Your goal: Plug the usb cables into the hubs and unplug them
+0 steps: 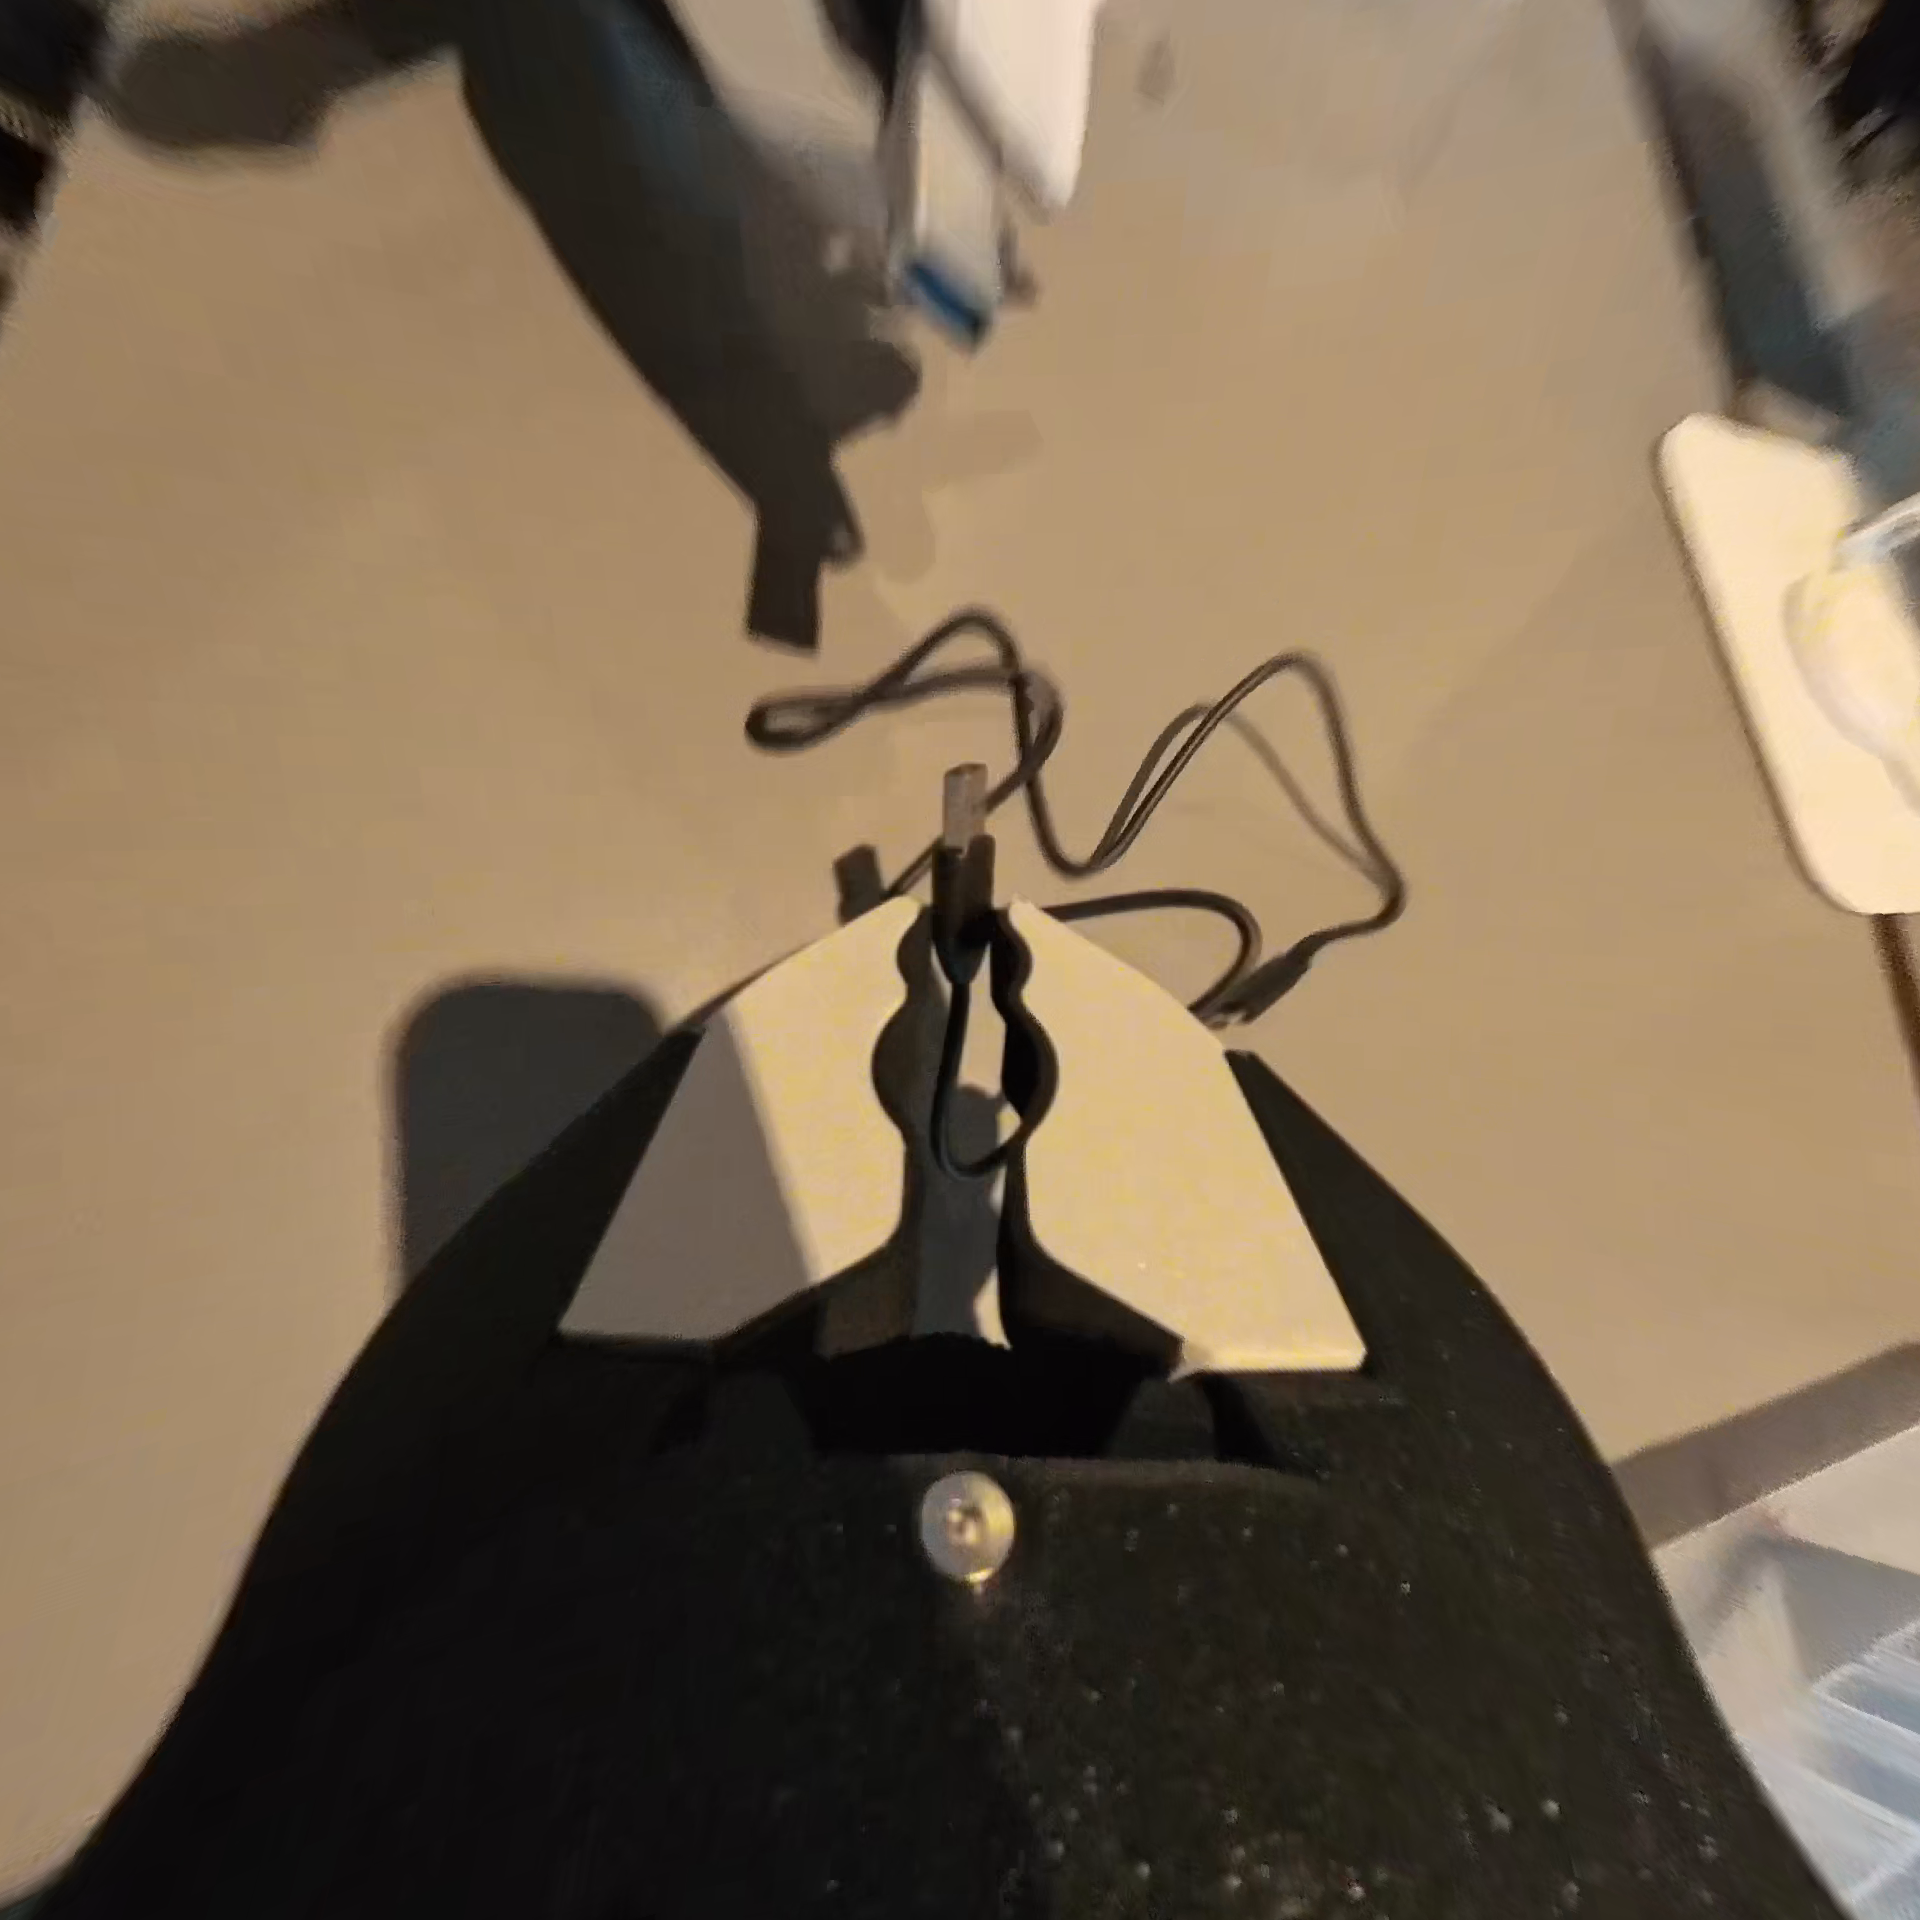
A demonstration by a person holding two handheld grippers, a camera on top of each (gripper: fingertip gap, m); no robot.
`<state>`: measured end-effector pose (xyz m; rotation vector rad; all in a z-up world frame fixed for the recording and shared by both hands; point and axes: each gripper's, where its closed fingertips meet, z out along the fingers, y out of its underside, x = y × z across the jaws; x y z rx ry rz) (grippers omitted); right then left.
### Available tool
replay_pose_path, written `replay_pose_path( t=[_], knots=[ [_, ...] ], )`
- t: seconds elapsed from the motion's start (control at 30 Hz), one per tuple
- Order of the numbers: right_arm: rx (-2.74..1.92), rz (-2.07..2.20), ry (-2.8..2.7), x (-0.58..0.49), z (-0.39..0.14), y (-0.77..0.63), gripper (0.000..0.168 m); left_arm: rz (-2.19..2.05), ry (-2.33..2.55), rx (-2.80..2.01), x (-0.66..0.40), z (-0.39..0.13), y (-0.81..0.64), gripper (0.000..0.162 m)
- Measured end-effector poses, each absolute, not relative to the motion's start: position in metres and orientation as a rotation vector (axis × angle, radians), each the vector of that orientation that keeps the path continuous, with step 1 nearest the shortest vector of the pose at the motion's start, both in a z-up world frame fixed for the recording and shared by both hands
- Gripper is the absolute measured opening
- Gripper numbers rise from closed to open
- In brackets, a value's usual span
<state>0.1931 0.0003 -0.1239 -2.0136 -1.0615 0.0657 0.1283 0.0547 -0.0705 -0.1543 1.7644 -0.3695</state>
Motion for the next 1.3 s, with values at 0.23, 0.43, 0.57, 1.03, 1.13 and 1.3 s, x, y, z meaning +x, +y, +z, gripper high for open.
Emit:
replay_pose_path(
  t=[0.23, 0.43, 0.57, 1.03, 1.13, 1.3],
  knots=[
    [-1.749, -0.007, -0.887, 0.16, -0.072, 0.011, 0.01, -0.556, 1.779, -0.254, 0.13, -0.07, 0.049, 0.007],
    [-1.592, -0.014, -0.871, 0.142, -0.045, 0.012, 0.01, -0.771, 1.692, -0.279, 0.121, -0.047, 0.044, 0.007],
    [-1.517, 0.0, -0.867, 0.137, -0.033, 0.007, 0.01, -0.866, 1.637, -0.264, 0.114, -0.034, 0.042, 0.007],
    [-1.464, -0.072, -0.894, 0.127, -0.028, 0.009, 0.01, -0.976, 1.617, -0.242, 0.109, -0.026, 0.034, 0.007],
    [-1.447, -0.075, -0.895, 0.126, -0.026, 0.008, 0.01, -0.981, 1.617, -0.235, 0.108, -0.026, 0.033, 0.007],
    [-1.41, -0.104, -0.913, 0.123, -0.024, 0.007, 0.01, -0.975, 1.61, -0.224, 0.107, -0.024, 0.032, 0.007]
  ],
)
